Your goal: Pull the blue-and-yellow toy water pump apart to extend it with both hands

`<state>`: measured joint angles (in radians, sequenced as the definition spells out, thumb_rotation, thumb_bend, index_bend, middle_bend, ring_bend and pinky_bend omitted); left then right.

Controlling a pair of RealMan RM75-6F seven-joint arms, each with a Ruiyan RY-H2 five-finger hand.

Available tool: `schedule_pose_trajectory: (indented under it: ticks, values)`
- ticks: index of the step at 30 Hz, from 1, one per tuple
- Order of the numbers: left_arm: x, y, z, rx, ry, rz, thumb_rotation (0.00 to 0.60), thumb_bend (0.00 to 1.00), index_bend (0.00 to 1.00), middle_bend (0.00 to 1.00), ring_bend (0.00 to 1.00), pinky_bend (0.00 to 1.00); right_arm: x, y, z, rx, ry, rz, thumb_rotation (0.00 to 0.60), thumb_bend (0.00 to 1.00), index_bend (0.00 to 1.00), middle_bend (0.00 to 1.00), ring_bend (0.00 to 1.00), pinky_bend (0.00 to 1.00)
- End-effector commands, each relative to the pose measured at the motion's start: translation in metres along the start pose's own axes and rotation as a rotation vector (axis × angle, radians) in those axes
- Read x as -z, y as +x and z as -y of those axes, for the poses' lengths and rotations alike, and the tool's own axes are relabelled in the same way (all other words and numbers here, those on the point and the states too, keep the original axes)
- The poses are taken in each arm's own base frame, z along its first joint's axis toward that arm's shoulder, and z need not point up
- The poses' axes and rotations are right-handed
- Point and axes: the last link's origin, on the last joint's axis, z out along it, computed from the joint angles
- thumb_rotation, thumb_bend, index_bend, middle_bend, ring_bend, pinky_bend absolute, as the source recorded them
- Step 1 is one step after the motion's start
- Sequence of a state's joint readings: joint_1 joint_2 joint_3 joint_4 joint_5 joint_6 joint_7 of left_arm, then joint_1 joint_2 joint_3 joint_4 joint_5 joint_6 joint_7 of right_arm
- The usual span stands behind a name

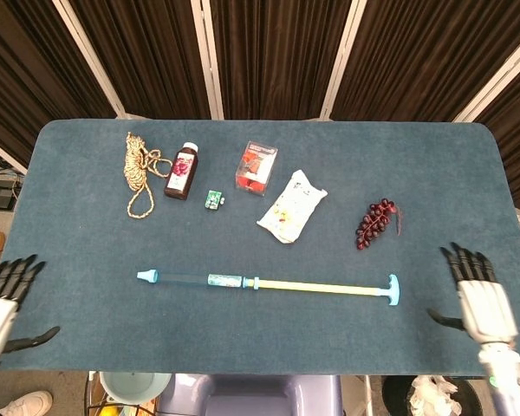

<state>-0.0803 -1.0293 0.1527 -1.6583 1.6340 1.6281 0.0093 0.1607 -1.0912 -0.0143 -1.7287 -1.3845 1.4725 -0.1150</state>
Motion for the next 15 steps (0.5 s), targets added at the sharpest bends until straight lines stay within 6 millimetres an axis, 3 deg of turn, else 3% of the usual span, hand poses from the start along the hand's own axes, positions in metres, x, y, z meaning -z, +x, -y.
schedule_pose_trajectory:
  ticks: [1,6,15]
  values:
    - [0.013,0.008,0.009,-0.008,0.022,-0.037,0.6,0.11,0.0,0.0,0.0,0.01,0.023,0.016,-0.02,-0.007,-0.01,-0.076,0.6,0.18,0.05,0.0,0.0,0.0]
    - [0.014,0.008,0.01,-0.041,0.004,-0.078,0.6,0.11,0.0,0.0,0.0,0.01,0.033,0.019,-0.025,0.024,0.014,-0.108,0.6,0.18,0.05,0.0,0.0,0.0]
    - [0.006,0.0,0.013,-0.052,0.035,-0.04,0.6,0.11,0.0,0.0,0.0,0.01,0.033,0.014,-0.024,0.015,0.003,-0.101,0.6,0.18,0.05,0.0,0.0,0.0]
